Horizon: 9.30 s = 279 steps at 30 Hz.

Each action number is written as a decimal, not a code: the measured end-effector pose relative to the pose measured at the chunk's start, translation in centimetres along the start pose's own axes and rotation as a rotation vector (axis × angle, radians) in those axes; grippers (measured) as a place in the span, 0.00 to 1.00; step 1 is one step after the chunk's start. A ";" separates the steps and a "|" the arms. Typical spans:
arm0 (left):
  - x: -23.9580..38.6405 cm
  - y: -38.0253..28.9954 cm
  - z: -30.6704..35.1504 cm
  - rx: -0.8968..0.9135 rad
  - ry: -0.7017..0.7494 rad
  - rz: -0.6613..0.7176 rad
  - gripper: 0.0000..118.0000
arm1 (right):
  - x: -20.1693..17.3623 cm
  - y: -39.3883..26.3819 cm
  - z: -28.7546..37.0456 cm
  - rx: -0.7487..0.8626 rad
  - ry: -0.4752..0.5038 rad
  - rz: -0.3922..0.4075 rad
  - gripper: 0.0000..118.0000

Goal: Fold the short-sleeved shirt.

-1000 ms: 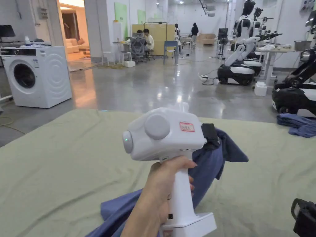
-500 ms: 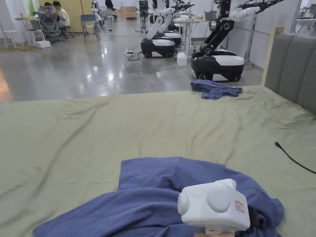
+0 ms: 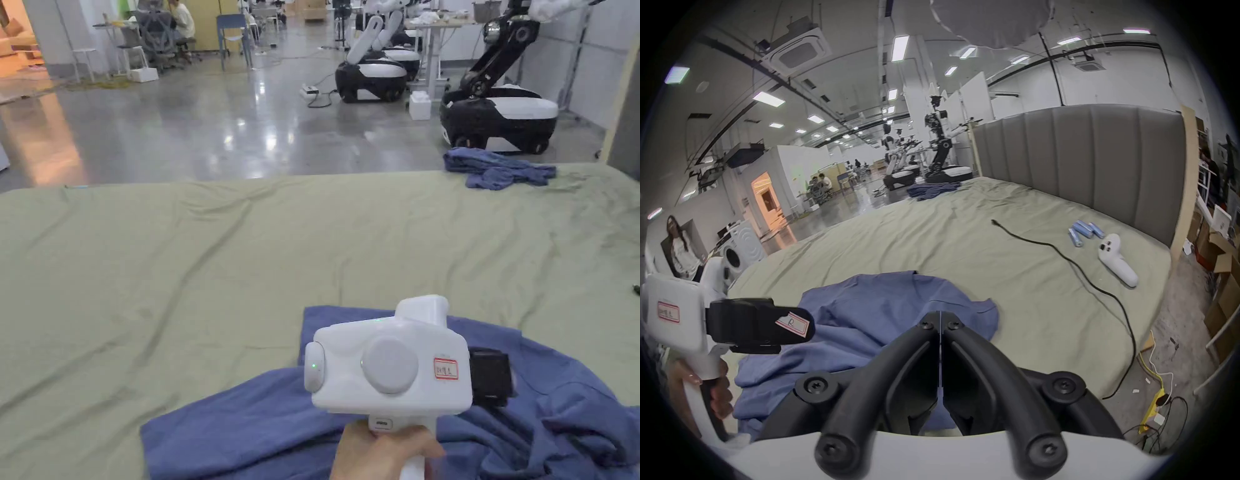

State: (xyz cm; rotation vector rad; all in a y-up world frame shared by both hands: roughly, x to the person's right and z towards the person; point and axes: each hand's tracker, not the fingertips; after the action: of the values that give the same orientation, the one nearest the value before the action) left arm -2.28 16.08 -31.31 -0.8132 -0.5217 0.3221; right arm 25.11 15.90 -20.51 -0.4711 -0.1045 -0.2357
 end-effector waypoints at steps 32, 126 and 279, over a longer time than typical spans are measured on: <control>-23.2 -4.2 7.7 -0.048 0.819 0.067 0.04 | -12.7 -3.4 -4.4 -0.206 0.178 0.192 0.03; -17.0 39.8 29.5 0.675 0.752 -0.232 0.02 | -17.7 48.7 -11.9 0.113 0.273 0.027 0.05; -25.1 -5.8 22.0 0.121 0.584 0.138 0.71 | -3.1 4.5 -10.5 -0.293 0.125 0.318 0.32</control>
State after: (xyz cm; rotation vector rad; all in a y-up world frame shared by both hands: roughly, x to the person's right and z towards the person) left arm -34.88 13.96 -22.24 -0.7826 0.0997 0.2247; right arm 23.72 15.56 -32.30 -0.7541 0.1296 0.0341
